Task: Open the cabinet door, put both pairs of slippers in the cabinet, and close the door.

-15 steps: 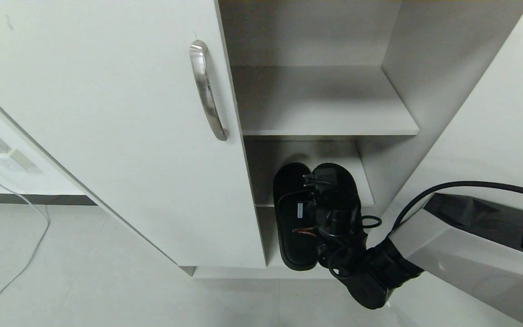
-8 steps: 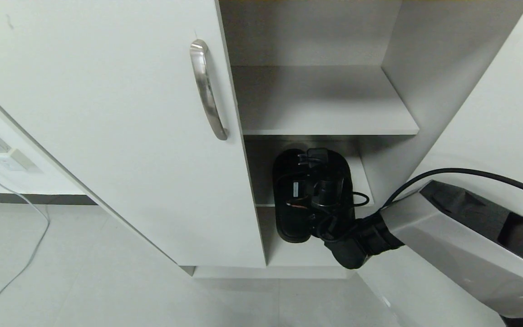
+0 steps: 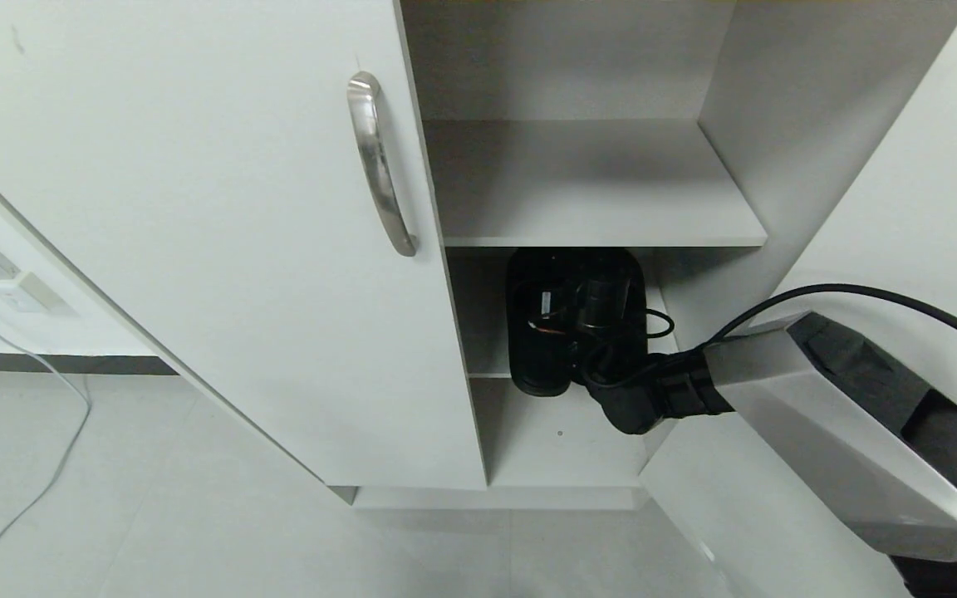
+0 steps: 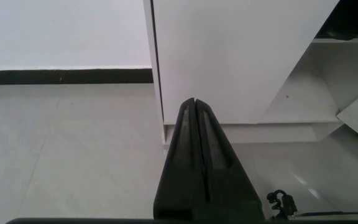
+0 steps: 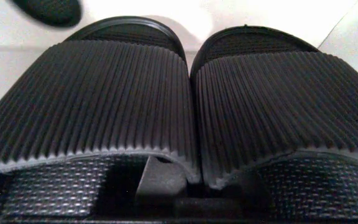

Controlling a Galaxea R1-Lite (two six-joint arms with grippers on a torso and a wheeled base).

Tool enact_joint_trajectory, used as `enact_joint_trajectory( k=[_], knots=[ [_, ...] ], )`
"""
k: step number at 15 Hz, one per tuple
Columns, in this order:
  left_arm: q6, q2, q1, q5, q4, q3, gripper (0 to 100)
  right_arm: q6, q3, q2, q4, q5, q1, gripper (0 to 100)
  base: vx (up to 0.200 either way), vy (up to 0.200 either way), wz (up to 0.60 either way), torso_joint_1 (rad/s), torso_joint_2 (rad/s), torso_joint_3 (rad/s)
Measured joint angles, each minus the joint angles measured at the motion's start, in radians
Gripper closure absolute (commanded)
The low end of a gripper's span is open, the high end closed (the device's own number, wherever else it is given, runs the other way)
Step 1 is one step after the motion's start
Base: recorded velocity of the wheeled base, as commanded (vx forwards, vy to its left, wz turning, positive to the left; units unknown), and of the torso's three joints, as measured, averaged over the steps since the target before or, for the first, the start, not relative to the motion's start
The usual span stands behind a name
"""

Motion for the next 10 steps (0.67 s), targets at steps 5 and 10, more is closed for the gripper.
enact_joint_trajectory(
  k=[5, 10],
  knots=[
    [0.000, 0.000, 0.000, 0.000, 0.000, 0.000, 100, 0.001, -0.049, 0.043, 0.012, 0.001, -0.029, 100, 0.000, 0.000, 0.00, 0.000, 0.00, 0.000],
    [0.000, 0.000, 0.000, 0.001, 0.000, 0.000, 100, 0.003, -0.067, 0.070, 0.029, 0.001, -0.040, 100, 0.000, 0.000, 0.00, 0.000, 0.00, 0.000]
  ],
)
